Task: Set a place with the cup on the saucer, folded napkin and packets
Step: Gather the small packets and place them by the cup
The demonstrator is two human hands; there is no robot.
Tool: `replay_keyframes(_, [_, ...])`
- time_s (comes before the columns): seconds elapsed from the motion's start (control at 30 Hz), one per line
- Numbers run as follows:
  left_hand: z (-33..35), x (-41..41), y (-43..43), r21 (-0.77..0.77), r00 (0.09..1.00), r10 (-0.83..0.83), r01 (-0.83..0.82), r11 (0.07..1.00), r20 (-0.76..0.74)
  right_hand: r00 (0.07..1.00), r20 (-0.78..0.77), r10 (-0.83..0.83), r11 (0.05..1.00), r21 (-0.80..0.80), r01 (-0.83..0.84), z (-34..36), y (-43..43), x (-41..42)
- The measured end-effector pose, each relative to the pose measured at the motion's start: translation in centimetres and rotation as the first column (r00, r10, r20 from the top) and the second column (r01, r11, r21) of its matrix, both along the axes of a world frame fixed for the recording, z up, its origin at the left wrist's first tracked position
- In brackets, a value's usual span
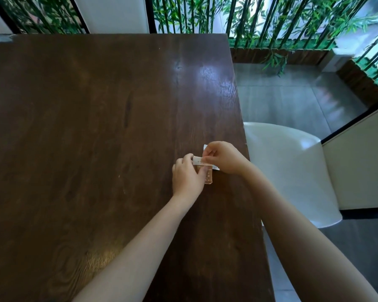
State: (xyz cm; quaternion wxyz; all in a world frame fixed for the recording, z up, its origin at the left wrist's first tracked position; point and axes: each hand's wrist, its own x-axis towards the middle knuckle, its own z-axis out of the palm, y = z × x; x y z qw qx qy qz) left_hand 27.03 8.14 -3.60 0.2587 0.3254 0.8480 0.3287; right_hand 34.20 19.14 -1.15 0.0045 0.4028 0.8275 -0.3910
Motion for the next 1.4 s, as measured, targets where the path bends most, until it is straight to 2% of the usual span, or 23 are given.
replay_keyframes(0.1, [0.1,-1.3,-0.5,0.069,0.981,0.04,-0.054,0.996,0.19,0.995,-0.088,0.046,0.993,-0.105,-0.055,0.7,0.3,0.2])
replay_keyframes(0.2, [0.3,-2.1,-0.9,0.082,0.941,0.101,-0.134,0.988,0.322,0.995,-0.094,-0.016,0.998,-0.06,0.011,0.6,1.4,0.0])
replay_keyframes(0.27, [0.4,-2.6,-1.4,0.089,0.903,0.145,-0.196,0.976,0.404,0.994,0.032,-0.105,0.988,0.119,0.101,0.1,2.4,0.0])
replay_keyframes(0.33, [0.6,-3.2,-1.9,0.08,0.864,0.186,-0.251,0.965,0.468,0.978,0.182,-0.106,0.976,0.207,0.067,-0.3,2.8,0.0])
replay_keyframes(0.43, [0.8,-4.1,-2.8,0.059,0.828,0.228,-0.299,0.952,0.513,0.962,0.265,-0.07,0.986,0.167,0.026,-0.5,2.2,-0.6])
replay_keyframes(0.53, [1.1,-4.8,-3.6,0.057,0.817,0.229,-0.304,0.951,0.529,0.958,0.279,-0.068,0.989,0.145,0.028,-0.2,1.7,-1.0])
replay_keyframes(0.67, [2.1,-5.8,-5.1,0.08,0.796,0.189,-0.284,0.955,0.575,0.974,0.218,-0.063,0.984,0.175,0.024,1.3,1.4,-1.3])
replay_keyframes(0.77, [3.0,-6.5,-6.3,0.099,0.721,0.165,-0.308,0.946,0.673,0.985,0.171,-0.019,0.977,0.213,-0.018,3.6,0.9,-1.6])
replay_keyframes(0.87, [3.8,-7.2,-7.6,0.112,0.656,0.142,-0.328,0.938,0.741,0.997,0.021,0.074,0.924,0.376,-0.076,6.7,-0.6,-2.2])
replay_keyframes(0.93, [4.4,-7.7,-8.5,0.121,0.611,0.128,-0.35,0.929,0.781,0.985,-0.075,0.157,0.896,0.43,-0.11,8.8,-2.1,-2.7])
replay_keyframes(1.03, [5.4,-8.6,-10.2,0.147,0.576,0.105,-0.374,0.916,0.811,0.937,-0.225,0.268,0.92,0.35,-0.179,11.9,-4.6,-3.4])
replay_keyframes(1.13, [6.5,-9.7,-12.7,0.18,0.581,0.082,-0.379,0.908,0.81,0.872,-0.313,0.377,0.919,0.247,-0.308,13.9,-7.7,-4.4])
replay_keyframes(1.23, [7.6,-11.0,-16.0,0.213,0.561,0.071,-0.425,0.88,0.825,0.847,-0.311,0.431,0.902,0.125,-0.414,14.5,-10.6,-5.9])
replay_keyframes(1.4, [9.3,-13.1,-22.5,0.25,0.553,0.094,-0.513,0.821,0.828,0.801,-0.32,0.506,0.851,0.036,-0.524,15.3,-16.1,-9.2])
